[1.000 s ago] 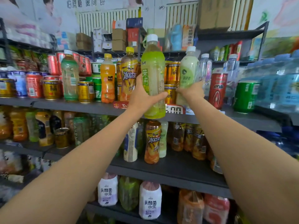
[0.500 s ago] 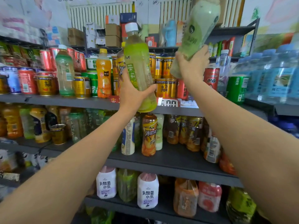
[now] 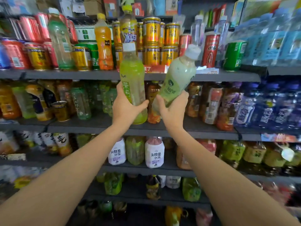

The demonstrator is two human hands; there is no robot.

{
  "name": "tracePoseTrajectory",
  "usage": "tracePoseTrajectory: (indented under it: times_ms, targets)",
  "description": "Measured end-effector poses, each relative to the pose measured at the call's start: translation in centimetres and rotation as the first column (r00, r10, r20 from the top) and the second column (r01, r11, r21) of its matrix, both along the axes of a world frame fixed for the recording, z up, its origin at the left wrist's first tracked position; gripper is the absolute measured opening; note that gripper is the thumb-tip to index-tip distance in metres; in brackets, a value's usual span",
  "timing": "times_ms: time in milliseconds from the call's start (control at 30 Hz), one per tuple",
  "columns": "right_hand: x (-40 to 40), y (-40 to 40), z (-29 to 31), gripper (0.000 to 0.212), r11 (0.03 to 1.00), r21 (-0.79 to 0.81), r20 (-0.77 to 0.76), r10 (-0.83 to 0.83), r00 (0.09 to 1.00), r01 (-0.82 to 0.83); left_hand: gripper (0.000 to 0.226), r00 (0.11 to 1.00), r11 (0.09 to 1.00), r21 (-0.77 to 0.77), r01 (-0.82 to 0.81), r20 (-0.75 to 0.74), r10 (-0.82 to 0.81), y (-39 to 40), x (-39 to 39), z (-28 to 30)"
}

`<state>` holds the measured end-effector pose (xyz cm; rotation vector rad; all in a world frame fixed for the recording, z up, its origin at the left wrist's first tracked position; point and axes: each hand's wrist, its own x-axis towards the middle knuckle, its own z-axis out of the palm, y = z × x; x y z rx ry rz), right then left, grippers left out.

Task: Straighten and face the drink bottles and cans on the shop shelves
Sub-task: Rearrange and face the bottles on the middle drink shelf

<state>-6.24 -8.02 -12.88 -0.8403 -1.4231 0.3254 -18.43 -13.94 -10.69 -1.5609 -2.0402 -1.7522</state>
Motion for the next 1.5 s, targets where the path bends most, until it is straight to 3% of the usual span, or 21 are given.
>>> tracePoseTrajectory:
  times_ms: [167,367,567,767,967,1067,1167,1267,1367,1433,1500]
  targets:
    - [0.9,1.9,-5.4,0.055,0.961,-0.268,0.087,-0.045,0.995,0.066,0.092,0.999,0.987,-0.157,0.021,-0.044,-0.028,0.3,-1.4,-4.6]
    - [0.0,6.0,-6.2,0.055,0.866,-0.481,0.221,-0.030,0.975,0.136,0.091,0.995,0.948,-0.312,0.057,-0.055,-0.078,2.3,-2.2,-7.2]
    - [-2.6,9.7,-5.8,0.051,0.810,-0.553,0.292,-0.033,0.956,0.197,0.091,0.996,0.949,-0.306,0.076,-0.030,-0.089,4.5,-2.2,-7.5]
    - [-3.5,11.8,-5.3,0.063,0.776,-0.601,0.317,0.011,0.948,0.192,0.092,0.997,0.932,-0.357,0.065,-0.007,-0.073,5.8,-2.5,-8.5]
    - [-4.0,11.7,-5.6,0.070,0.732,-0.668,0.240,0.042,0.970,0.133,0.091,0.996,0.939,-0.335,0.079,0.055,-0.064,4.9,-4.0,-8.5]
    - [-4.8,10.1,-6.3,0.076,0.727,-0.638,0.233,-0.134,0.963,0.255,0.092,0.996,0.936,-0.341,0.082,0.060,-0.065,4.0,-5.2,-8.5]
    - [-7.2,6.8,-6.4,0.043,0.794,-0.472,0.237,-0.303,0.923,0.383,0.090,0.998,0.925,-0.376,0.059,0.031,-0.051,2.7,-6.9,-8.6]
    - [-12.0,2.8,-4.9,0.031,0.909,-0.405,0.173,-0.033,0.984,0.101,0.086,0.999,0.903,-0.428,0.048,0.003,-0.051,1.1,-9.5,-8.5]
    - [-17.3,-1.4,-2.3,0.044,0.844,-0.509,0.082,0.242,0.967,-0.168,0.082,0.999,0.899,-0.434,0.052,0.024,-0.046,-1.2,-13.1,-8.3]
    - [-19.9,-3.5,-1.4,0.050,0.776,-0.573,0.038,0.347,0.937,-0.264,0.084,0.999,0.905,-0.423,0.038,0.034,-0.026,-2.8,-16.0,-8.0]
    - [-22.1,-5.0,-1.3,0.051,0.743,-0.591,0.090,0.447,0.890,-0.313,0.089,1.000,0.903,-0.429,0.008,0.010,-0.004,-4.1,-18.7,-7.8]
